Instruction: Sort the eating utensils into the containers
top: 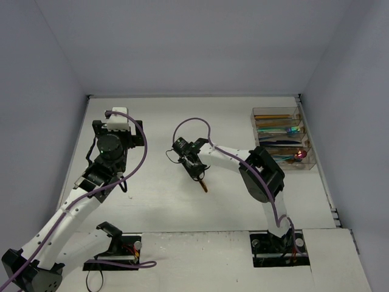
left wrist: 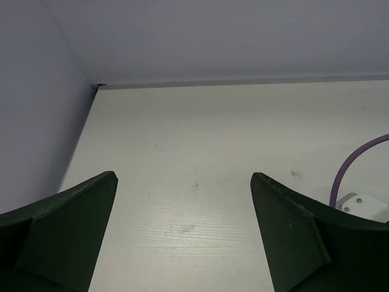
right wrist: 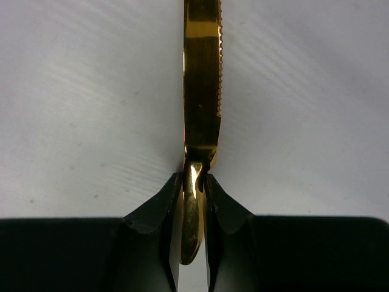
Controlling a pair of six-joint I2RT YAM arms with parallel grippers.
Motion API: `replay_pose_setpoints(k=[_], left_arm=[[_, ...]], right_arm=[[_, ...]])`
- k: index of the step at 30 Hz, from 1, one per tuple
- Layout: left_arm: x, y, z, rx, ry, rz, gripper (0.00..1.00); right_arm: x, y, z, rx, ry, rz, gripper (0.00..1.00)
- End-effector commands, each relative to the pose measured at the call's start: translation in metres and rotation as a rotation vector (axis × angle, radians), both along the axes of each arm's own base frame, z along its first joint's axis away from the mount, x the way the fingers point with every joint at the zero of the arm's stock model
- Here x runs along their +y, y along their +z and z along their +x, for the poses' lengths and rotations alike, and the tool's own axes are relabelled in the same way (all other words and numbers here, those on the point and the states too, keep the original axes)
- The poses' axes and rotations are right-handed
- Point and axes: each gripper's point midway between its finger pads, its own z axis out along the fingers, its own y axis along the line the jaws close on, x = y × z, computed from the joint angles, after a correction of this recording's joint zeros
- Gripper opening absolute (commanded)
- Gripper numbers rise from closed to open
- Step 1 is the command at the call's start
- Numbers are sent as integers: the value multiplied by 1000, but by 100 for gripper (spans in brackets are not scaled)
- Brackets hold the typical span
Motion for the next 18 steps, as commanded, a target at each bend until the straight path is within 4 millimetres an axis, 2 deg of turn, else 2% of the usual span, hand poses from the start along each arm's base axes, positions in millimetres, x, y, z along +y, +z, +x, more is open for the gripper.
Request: replay_pose_setpoints(k=[1,2,5,7,10,14,18], left_arm=[[2,38,-1,-103,6,-68,90],[2,38,-2,-104,5,-68,90],[3,40,-2,-108,3,-70,90],[3,41,-3,-111,5,-73,90],[4,41,-3,-112,7,-71,90],[4,42,-4,-115,4,-75,90],[4,43,-5,-119,4,-79,90]], right_arm=[[-24,87,64,-234,-228,123,0],[-28,106,72,-270,-272,171,0],[-68,145,107,-354,-448,268,0],[-92,164,123,-397,-554,326,0],[-143,187,142,-449,-744,399,0],[-226,190,156,-493,-1037,451,0],[-276,183,156,-530,-1292,534,0]])
